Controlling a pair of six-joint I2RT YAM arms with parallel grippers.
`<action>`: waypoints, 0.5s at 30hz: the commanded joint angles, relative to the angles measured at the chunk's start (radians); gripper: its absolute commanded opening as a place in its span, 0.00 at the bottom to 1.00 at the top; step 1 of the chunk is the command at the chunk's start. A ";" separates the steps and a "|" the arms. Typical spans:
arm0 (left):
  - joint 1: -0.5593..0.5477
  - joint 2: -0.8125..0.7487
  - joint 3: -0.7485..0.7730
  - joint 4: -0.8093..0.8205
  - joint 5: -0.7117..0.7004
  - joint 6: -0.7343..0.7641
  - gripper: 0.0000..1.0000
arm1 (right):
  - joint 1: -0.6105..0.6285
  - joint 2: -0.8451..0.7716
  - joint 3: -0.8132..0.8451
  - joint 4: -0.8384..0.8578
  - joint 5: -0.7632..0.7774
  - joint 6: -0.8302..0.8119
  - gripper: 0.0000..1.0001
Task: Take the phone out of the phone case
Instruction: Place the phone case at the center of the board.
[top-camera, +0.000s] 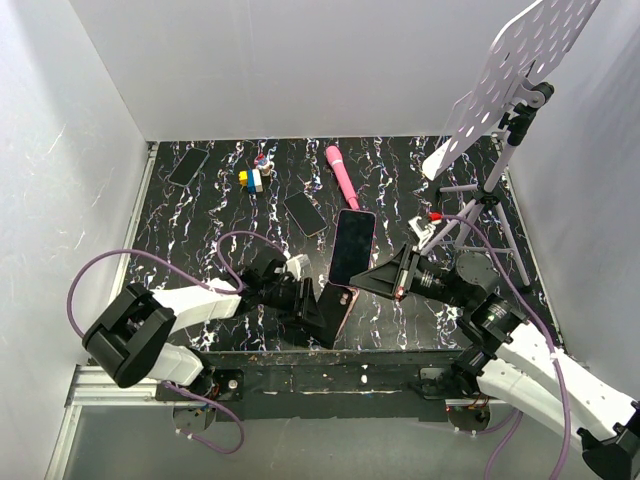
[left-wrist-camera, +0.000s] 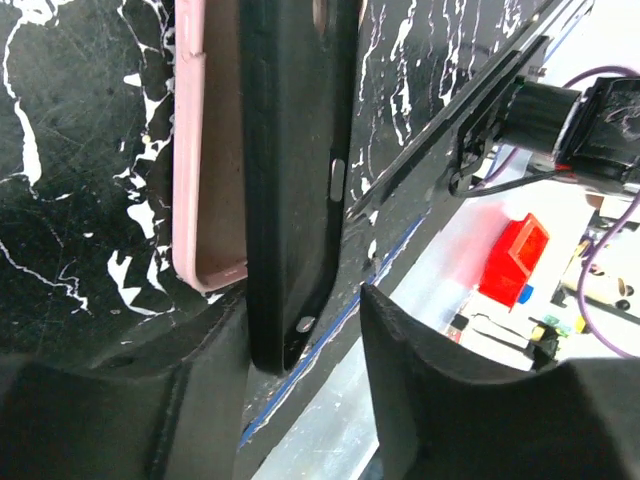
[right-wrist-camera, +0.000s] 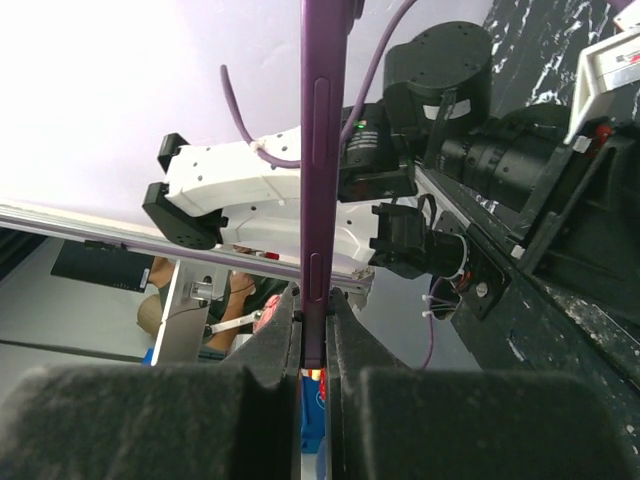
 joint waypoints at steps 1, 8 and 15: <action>-0.005 -0.028 0.036 -0.092 -0.023 0.025 0.55 | -0.003 0.000 -0.014 0.131 -0.016 0.002 0.01; 0.000 -0.284 0.122 -0.413 -0.229 0.077 0.80 | -0.005 -0.024 0.013 -0.090 0.027 -0.099 0.01; 0.014 -0.576 0.291 -0.530 -0.512 0.107 0.98 | -0.006 0.018 0.036 -0.179 0.012 -0.194 0.01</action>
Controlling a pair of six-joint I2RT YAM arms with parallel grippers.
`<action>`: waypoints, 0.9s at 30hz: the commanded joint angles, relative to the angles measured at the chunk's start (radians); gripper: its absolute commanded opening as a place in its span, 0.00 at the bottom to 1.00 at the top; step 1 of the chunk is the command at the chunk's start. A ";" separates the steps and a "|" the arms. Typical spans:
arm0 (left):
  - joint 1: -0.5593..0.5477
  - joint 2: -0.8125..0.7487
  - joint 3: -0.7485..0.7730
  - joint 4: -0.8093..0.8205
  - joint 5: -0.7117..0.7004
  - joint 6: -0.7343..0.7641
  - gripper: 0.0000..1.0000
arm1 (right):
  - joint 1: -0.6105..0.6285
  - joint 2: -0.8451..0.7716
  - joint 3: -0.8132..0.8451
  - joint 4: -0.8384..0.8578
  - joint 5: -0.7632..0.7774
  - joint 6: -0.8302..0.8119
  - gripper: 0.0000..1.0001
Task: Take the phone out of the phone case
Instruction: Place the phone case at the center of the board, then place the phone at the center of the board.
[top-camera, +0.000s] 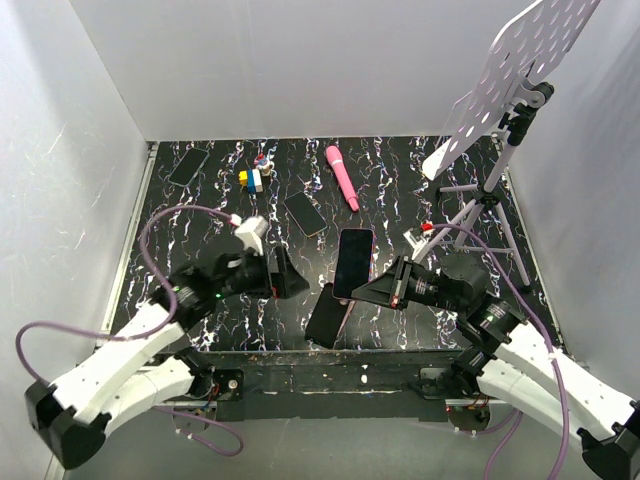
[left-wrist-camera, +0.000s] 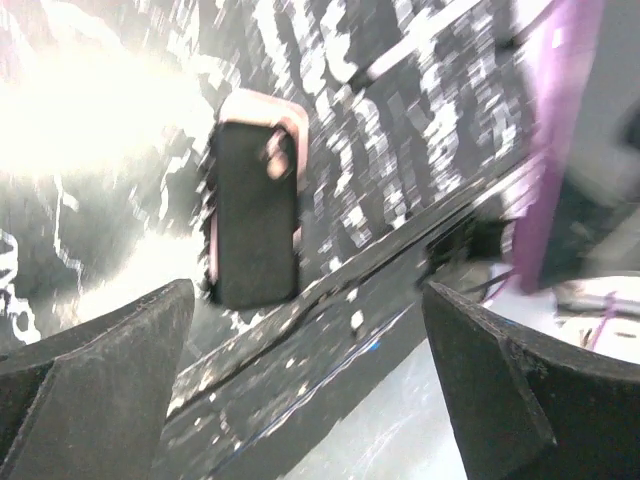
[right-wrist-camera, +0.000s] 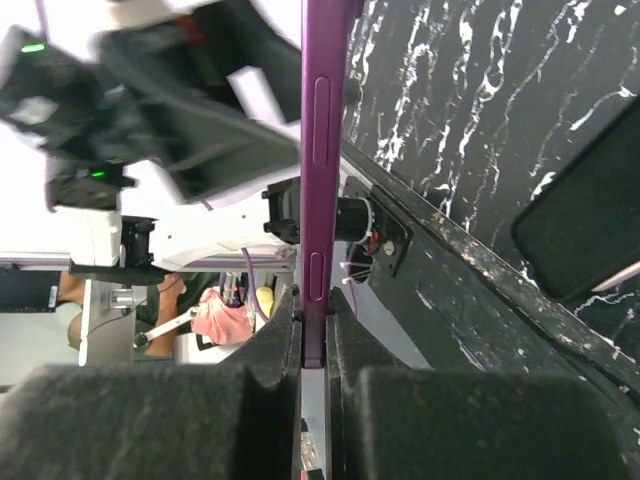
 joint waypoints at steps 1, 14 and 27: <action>0.017 -0.062 0.106 0.027 -0.007 0.040 0.98 | -0.006 0.035 0.057 0.069 -0.045 -0.081 0.01; 0.065 0.219 0.003 0.729 0.552 -0.431 0.58 | -0.005 0.194 0.014 0.399 -0.189 -0.047 0.01; 0.325 0.296 0.005 0.720 0.555 -0.377 0.00 | -0.006 0.302 0.063 0.148 -0.059 -0.106 0.73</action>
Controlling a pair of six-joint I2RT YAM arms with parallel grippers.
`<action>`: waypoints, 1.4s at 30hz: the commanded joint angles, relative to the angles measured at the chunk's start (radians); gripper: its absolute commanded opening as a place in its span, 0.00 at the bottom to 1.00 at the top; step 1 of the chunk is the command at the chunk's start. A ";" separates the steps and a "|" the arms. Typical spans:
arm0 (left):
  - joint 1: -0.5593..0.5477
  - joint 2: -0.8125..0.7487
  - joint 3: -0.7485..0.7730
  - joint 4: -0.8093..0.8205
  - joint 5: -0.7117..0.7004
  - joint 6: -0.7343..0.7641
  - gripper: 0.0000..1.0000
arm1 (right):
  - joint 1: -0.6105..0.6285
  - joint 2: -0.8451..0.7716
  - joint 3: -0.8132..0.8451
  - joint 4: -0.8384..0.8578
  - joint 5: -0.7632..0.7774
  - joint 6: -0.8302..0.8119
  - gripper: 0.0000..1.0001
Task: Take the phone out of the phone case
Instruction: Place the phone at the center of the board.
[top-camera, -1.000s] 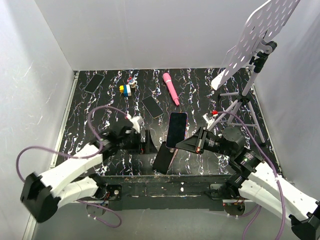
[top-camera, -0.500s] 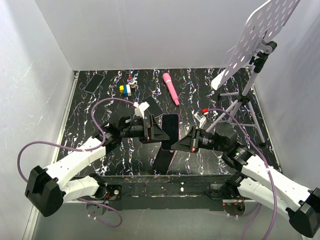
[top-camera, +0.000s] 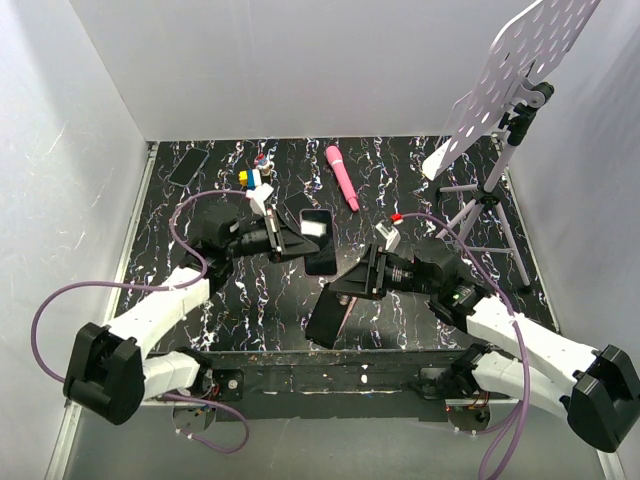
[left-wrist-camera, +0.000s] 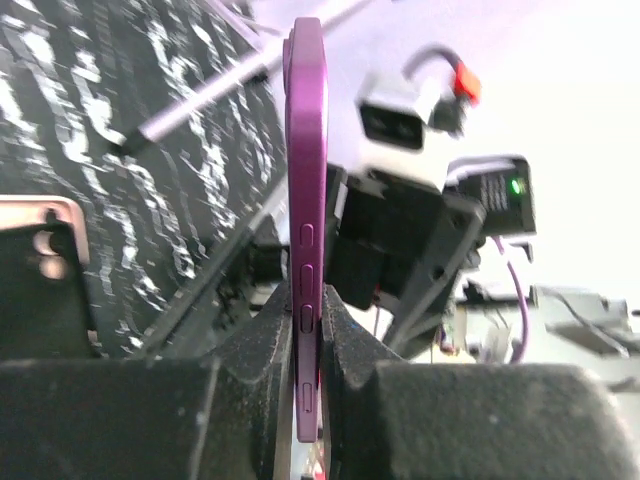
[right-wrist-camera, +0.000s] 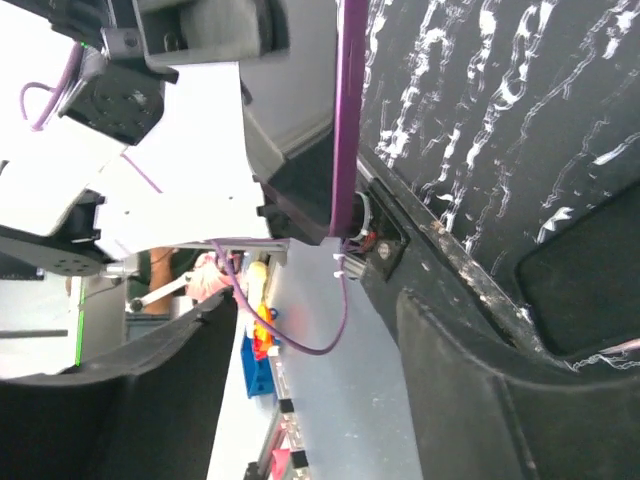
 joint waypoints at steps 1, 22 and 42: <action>0.114 0.042 0.057 -0.131 -0.072 0.107 0.00 | 0.000 -0.019 0.095 -0.295 0.123 -0.113 0.75; 0.313 0.711 0.319 -0.122 -0.454 0.131 0.00 | -0.001 -0.346 0.066 -0.637 0.389 -0.161 0.76; 0.375 0.604 0.594 -0.693 -0.897 0.586 0.98 | -0.006 -0.296 0.113 -0.596 0.316 -0.213 0.77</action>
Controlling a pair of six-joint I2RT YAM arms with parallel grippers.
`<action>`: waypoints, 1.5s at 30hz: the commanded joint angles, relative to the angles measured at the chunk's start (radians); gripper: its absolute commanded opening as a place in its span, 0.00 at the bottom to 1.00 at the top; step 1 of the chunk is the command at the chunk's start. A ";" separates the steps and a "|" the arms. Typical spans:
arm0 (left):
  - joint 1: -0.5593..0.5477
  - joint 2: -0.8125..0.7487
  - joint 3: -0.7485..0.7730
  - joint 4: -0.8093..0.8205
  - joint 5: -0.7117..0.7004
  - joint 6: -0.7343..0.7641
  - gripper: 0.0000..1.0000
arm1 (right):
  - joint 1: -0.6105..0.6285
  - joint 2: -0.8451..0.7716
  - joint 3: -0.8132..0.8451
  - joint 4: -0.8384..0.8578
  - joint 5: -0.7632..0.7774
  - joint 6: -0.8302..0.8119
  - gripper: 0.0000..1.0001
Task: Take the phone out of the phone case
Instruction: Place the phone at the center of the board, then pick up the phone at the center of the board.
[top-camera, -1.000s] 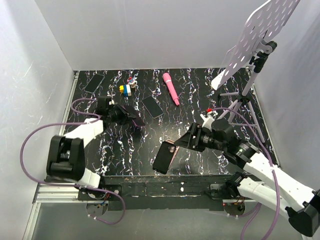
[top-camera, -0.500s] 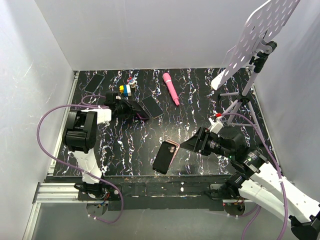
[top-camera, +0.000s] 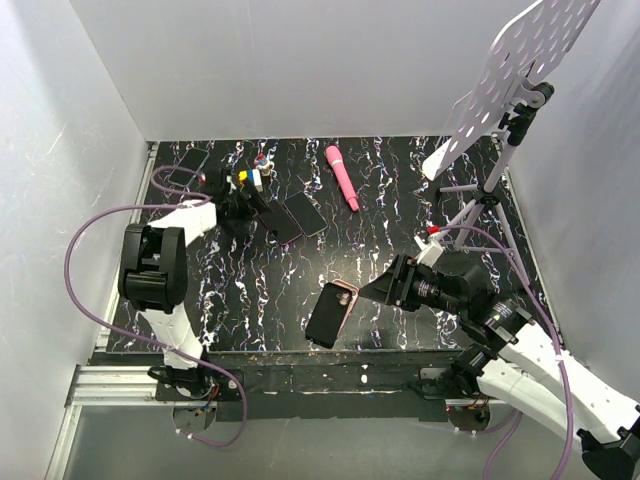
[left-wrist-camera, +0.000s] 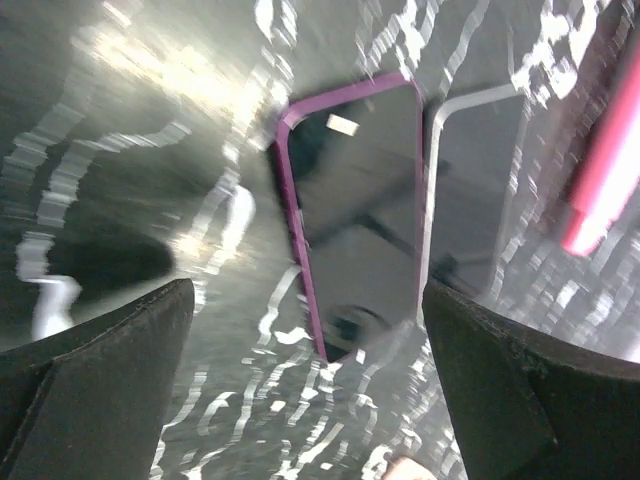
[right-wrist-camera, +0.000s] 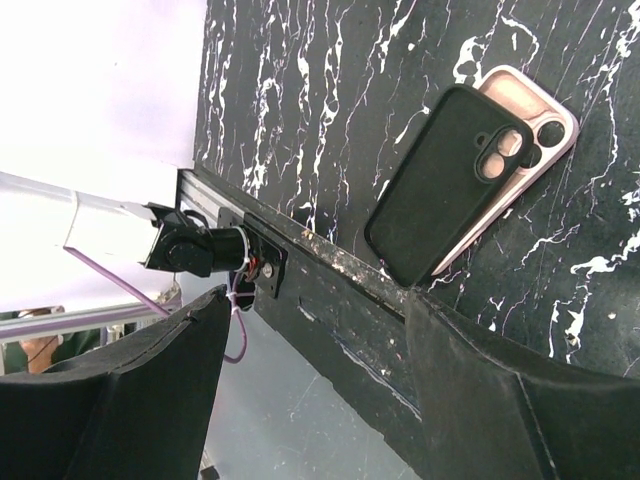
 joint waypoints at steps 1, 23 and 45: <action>0.059 -0.069 0.191 -0.257 -0.363 0.246 0.98 | -0.004 0.038 0.057 0.047 -0.045 -0.044 0.77; 0.375 0.733 1.221 -0.236 -0.204 0.478 0.98 | -0.050 0.067 0.126 -0.010 -0.192 -0.159 0.81; 0.370 0.700 1.075 -0.251 -0.022 0.392 0.96 | -0.170 -0.005 0.077 -0.012 -0.266 -0.147 0.81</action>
